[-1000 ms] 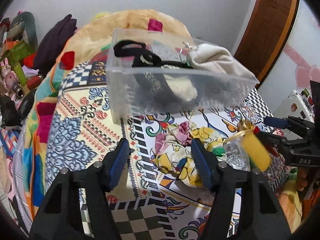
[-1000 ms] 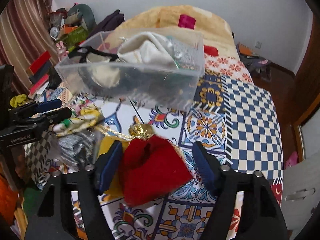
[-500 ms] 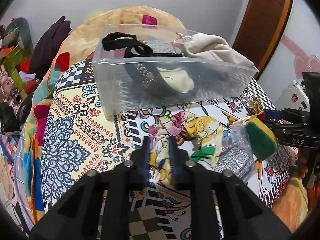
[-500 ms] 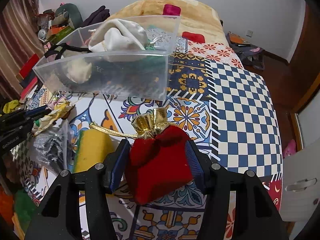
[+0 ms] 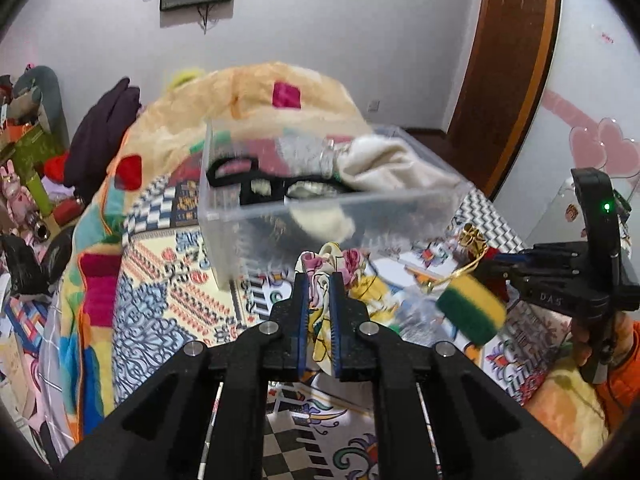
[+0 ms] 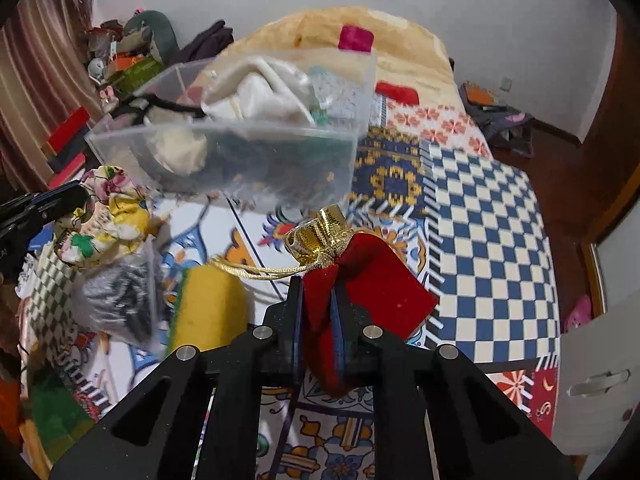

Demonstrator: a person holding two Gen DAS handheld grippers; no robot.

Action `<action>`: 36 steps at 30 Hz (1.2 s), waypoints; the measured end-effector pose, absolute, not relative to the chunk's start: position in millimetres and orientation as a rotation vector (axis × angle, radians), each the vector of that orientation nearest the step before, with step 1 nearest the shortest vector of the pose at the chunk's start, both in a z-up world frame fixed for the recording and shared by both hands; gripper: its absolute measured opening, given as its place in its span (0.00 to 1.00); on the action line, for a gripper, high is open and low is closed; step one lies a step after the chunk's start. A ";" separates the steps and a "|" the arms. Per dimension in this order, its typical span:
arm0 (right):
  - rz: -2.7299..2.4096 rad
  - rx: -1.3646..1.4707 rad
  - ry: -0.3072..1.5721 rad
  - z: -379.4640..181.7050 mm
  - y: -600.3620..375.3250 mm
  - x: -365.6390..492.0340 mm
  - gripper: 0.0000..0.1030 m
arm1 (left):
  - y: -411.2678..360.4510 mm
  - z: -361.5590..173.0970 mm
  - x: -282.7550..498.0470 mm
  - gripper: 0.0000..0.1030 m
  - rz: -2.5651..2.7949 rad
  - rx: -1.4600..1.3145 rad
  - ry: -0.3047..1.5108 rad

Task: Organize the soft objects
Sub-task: 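Grasp the red velvet pouch with the right tool while the left tool grasps the floral cloth, both into box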

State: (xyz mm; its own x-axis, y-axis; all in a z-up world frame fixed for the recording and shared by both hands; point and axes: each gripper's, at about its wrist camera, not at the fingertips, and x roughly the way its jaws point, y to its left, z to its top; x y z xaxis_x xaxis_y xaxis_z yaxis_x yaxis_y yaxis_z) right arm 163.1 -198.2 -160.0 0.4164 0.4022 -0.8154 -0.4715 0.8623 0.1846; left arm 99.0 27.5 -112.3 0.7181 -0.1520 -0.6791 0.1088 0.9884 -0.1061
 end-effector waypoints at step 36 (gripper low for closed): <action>0.673 -0.035 0.702 -68.5 -125.4 211.9 0.11 | 54.8 -59.5 177.0 0.08 -0.102 -0.080 0.599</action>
